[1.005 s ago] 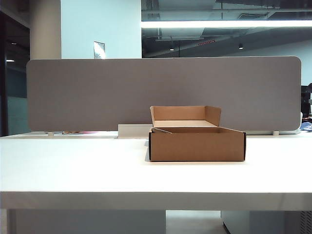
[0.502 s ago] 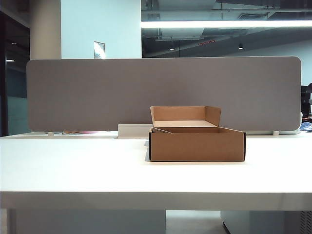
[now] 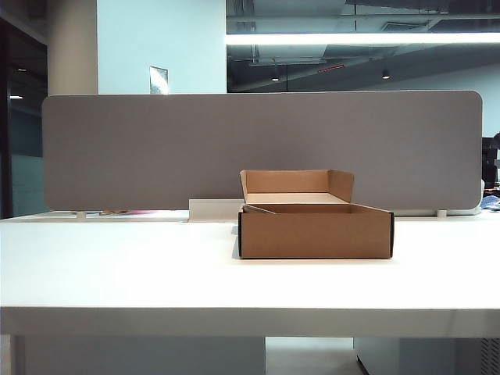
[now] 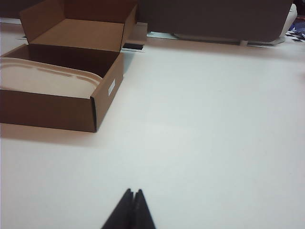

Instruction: Pick up the lid and place it into the paper box.

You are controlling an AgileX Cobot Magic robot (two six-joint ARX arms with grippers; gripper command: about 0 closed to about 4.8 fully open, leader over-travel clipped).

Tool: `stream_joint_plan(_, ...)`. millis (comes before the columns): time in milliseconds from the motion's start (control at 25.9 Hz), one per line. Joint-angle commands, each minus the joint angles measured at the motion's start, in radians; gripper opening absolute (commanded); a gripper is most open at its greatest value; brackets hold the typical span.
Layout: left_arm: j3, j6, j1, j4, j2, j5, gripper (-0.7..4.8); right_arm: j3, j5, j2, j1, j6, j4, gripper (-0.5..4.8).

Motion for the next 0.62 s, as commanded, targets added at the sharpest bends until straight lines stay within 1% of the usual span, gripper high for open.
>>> stream_joint_plan(39, 0.003, 0.003, 0.0, 0.008, 0.001, 0.086, -0.05, -0.006, 0.002, -0.002, 0.0, -0.003, 0.008, -0.05)
stream_joint_plan(116, 0.003, 0.005, 0.0, 0.009, 0.001, 0.095, -0.05, -0.006, 0.002, -0.002, 0.0, -0.003, 0.008, -0.05)
stream_joint_plan(271, 0.003, 0.049, 0.0, -0.003, 0.001, 0.092, -0.05, -0.006, 0.002, -0.002, 0.0, -0.003, 0.008, -0.05)
stream_joint_plan(464, 0.003, 0.051, 0.0, -0.002, 0.001, 0.092, -0.05, -0.006, 0.002, -0.002, 0.0, -0.003, 0.008, -0.05)
stream_joint_plan(541, 0.003, 0.072, 0.0, -0.002, 0.001, 0.09, -0.05, -0.006, 0.002, -0.002, 0.0, -0.003, 0.008, -0.05)
stream_joint_plan(618, 0.003, 0.064, 0.0, -0.003, 0.001, 0.093, -0.04, -0.006, 0.002, -0.002, 0.0, -0.003, 0.008, -0.05)
